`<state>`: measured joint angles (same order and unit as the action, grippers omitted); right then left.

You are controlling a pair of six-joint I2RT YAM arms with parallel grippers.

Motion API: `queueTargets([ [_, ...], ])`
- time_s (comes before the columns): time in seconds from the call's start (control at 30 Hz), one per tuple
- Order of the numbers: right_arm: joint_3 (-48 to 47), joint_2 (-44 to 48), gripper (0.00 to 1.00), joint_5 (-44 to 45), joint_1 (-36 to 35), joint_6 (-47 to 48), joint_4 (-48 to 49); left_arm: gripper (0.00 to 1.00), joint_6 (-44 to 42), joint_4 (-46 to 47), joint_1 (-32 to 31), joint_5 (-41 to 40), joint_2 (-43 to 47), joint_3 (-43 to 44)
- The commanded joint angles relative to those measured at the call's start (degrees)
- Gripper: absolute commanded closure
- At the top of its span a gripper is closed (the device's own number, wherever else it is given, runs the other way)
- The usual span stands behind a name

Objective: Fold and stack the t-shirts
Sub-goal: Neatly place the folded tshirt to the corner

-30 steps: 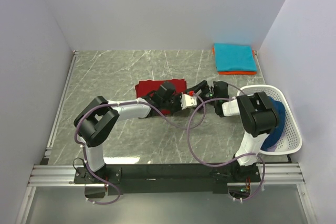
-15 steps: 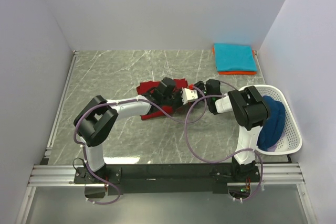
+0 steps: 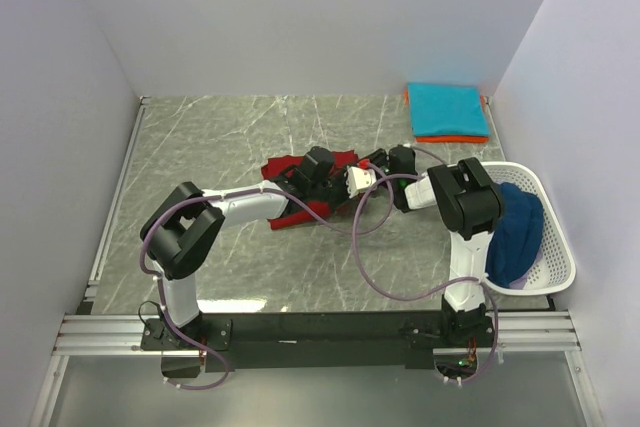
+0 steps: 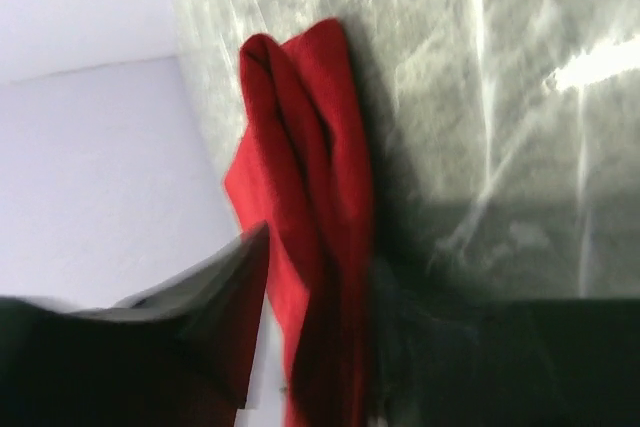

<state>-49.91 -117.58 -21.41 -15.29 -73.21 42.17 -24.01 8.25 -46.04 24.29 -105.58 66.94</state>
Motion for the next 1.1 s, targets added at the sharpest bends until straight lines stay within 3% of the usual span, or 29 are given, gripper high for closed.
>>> queueTargets([
  [0.0,-2.6,-1.7,0.61,2.7,-0.7,3.5,0.3,0.99,1.3,1.9,-0.1,1.9,0.6,2.8],
  [0.07,-4.0,-1.2,0.82,2.1,-1.0,6.7,-2.3,1.00,1.5,1.4,0.0,1.6,0.2,3.5],
  [0.17,-5.6,0.4,0.89,0.7,-1.2,8.9,-4.5,0.99,2.5,1.6,0.7,1.8,0.0,3.8],
  [0.23,-8.0,0.9,0.74,-1.3,-1.3,8.8,-10.2,0.99,2.5,2.0,1.4,0.9,0.0,3.2],
  [0.27,-8.1,1.4,0.59,-1.3,-1.4,8.7,-11.6,0.99,2.6,2.6,1.6,0.8,-0.1,3.0],
  [0.3,-7.1,2.1,0.52,-0.7,-1.5,8.5,-11.7,0.99,2.6,2.6,1.7,0.7,-0.2,2.9],
  [0.4,-6.6,2.8,0.40,-1.3,-1.6,7.2,-12.7,0.99,2.7,2.8,2.0,0.7,-0.4,2.5],
  [0.67,-3.5,3.8,0.39,-3.2,-2.6,1.0,-13.6,0.99,2.3,4.0,1.9,0.4,-2.2,2.6],
  [0.87,-3.7,5.0,0.34,-2.9,-2.3,2.1,-17.4,0.99,2.7,3.4,1.9,1.1,-2.5,3.6],
  [1.07,-2.4,4.7,0.44,-4.3,-1.5,1.8,-17.0,0.99,2.3,3.3,2.0,0.8,-2.1,3.0],
])
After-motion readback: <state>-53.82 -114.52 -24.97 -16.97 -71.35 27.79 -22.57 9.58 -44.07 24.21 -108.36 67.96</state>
